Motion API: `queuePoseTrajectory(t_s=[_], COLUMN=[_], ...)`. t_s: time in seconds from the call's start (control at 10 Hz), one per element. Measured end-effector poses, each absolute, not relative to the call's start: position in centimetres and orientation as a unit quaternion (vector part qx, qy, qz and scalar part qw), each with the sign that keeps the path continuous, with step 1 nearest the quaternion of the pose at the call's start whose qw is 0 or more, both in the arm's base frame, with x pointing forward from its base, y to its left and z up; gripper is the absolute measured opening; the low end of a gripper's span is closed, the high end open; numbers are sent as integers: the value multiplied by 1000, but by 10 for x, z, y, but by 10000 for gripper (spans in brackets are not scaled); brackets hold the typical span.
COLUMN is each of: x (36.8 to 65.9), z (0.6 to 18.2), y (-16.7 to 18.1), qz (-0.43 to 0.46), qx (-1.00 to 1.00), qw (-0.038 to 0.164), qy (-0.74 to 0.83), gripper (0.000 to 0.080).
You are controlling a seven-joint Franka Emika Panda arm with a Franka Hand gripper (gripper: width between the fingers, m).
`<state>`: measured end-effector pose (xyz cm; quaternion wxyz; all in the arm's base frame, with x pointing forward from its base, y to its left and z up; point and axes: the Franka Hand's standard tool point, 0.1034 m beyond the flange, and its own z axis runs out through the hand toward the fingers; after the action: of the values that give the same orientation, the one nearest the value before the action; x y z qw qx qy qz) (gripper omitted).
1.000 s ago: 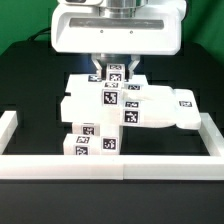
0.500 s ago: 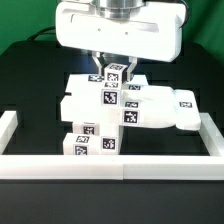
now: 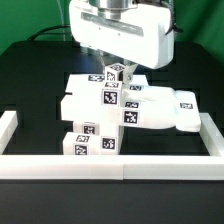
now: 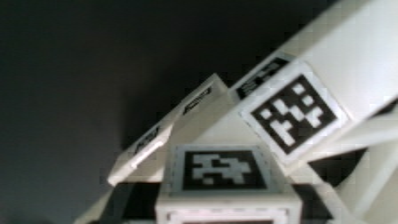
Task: Assemble chair
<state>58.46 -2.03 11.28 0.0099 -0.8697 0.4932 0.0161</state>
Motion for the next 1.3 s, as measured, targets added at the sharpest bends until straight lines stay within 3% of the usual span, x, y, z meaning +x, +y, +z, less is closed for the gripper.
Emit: queuePoseTrajectory(t_s=[0.3,0.4,0.5,0.6,0.7,1.3], x=[585,585,585,585,585,585], z=[113,113,113,113,113,114], y=[-19,-19,-19,-19,-20,-23], qz=[18,18,18,17,16,11], qx=[-853,-859,-865,-881,-904,-988], qw=[12,12,11,11,10,-7], qy=[522,511,502,473,427,154], gripper=[284,369,369,555,636,649])
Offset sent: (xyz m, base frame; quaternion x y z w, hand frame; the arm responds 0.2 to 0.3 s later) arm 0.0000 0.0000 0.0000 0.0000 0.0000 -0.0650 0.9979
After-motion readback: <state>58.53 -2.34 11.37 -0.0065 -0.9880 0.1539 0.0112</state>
